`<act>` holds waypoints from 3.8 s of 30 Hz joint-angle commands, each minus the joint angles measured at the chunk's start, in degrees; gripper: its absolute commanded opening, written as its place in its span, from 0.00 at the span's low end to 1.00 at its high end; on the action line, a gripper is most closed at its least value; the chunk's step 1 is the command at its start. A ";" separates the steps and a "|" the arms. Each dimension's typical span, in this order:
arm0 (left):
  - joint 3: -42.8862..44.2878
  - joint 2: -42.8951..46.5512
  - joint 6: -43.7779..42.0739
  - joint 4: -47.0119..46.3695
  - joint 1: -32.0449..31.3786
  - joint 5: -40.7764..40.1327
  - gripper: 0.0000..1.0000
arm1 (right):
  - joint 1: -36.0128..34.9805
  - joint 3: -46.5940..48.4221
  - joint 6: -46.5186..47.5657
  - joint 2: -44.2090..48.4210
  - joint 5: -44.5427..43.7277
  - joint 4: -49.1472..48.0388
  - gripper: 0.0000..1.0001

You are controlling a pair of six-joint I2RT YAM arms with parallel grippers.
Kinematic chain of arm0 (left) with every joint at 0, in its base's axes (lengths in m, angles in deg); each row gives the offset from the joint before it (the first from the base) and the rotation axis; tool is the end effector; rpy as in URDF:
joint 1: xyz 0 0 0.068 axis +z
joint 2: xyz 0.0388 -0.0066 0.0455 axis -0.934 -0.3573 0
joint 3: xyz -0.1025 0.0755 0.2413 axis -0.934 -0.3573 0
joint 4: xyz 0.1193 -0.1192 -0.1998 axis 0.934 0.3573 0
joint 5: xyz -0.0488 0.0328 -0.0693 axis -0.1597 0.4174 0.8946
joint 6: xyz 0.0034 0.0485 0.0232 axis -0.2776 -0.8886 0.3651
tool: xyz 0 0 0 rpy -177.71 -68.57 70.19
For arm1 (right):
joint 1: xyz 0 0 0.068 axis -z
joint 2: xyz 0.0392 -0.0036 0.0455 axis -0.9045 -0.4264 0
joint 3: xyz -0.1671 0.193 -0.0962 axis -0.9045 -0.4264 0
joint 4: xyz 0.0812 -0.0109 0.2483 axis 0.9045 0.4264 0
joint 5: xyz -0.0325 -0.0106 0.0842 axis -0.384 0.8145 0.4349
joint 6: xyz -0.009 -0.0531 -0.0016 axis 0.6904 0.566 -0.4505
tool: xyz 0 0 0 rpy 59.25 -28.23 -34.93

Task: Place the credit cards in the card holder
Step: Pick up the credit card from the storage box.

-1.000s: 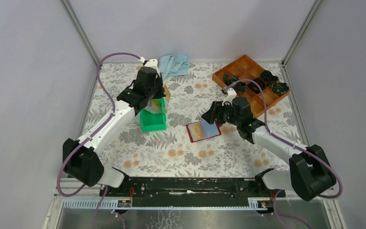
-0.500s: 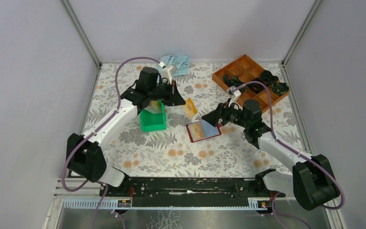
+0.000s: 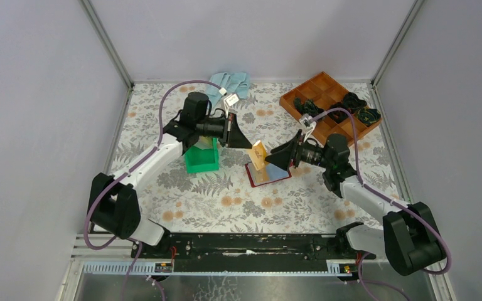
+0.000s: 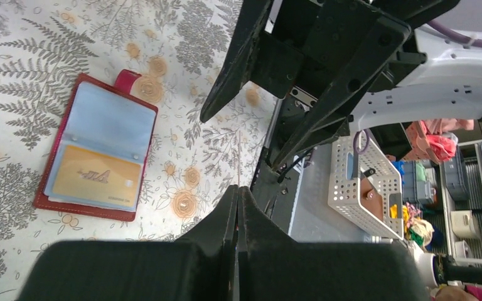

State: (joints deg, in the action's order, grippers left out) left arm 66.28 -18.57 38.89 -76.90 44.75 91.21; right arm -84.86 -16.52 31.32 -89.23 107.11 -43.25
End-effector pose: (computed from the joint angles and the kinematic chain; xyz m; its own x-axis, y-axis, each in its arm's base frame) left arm 0.2877 -0.1622 0.3106 -0.7408 0.1056 -0.6634 0.6634 0.2697 -0.6979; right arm 0.2216 0.1088 0.2507 -0.4340 0.2015 -0.8781 -0.8136 0.3308 0.4781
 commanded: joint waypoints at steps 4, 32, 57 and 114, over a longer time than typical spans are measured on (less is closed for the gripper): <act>-0.88 -0.79 1.48 -6.19 0.24 6.40 0.00 | 0.47 -0.52 -7.65 -3.01 6.93 -13.46 0.71; -0.92 -3.30 6.30 -10.21 -0.66 -0.11 0.59 | 0.42 -0.23 -15.78 -9.88 10.78 -23.47 0.00; -40.31 2.47 34.52 -76.36 -3.23 -27.22 0.58 | 0.42 -1.73 -22.81 -16.74 0.02 -25.62 0.00; -40.53 -3.57 34.44 -69.42 -8.98 -36.98 0.00 | 2.08 -1.08 -12.46 -12.06 -5.26 -9.64 0.61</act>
State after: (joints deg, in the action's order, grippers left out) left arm 25.96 -24.16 75.32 -151.93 36.44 58.14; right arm -83.68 -18.86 12.11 -105.73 105.61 -60.10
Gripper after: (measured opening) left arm 0.012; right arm 0.599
